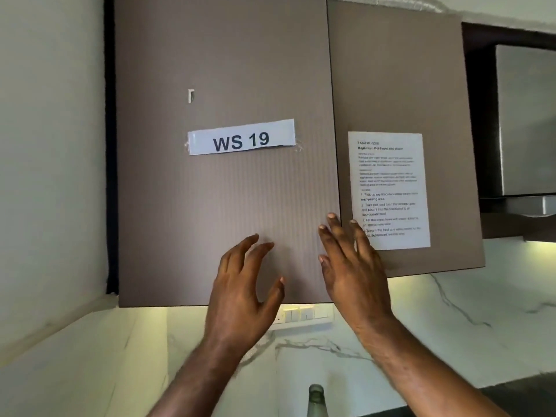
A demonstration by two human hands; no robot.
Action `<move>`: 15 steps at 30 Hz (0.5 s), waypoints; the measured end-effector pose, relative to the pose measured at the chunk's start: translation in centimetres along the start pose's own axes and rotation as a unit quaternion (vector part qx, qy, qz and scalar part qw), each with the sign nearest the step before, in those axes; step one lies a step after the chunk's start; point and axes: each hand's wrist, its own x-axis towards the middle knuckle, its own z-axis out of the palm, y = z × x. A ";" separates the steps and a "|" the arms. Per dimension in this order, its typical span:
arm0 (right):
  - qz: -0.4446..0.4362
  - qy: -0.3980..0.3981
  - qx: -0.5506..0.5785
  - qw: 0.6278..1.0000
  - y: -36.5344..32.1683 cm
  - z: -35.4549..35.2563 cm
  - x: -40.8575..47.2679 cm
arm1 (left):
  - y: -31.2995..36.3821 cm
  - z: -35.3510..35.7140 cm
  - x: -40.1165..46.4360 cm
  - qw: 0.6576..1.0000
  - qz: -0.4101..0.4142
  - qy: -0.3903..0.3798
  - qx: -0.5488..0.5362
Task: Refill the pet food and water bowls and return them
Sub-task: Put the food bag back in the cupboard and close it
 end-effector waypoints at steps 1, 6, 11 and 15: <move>0.000 -0.002 0.004 1.000 0.4 1.0 0.2 | -0.4 0.8 0.4 1.000 0.003 0.000 0.003; -0.002 -0.009 0.025 1.000 1.9 5.3 1.6 | -2.2 4.2 2.1 0.999 -0.001 0.002 0.036; -0.008 -0.012 0.027 1.000 2.7 8.4 2.6 | -3.6 6.3 3.1 0.998 -0.007 -0.001 0.068; -0.006 -0.014 0.027 1.000 2.9 10.1 3.2 | -4.4 7.2 3.4 0.996 -0.012 0.000 0.084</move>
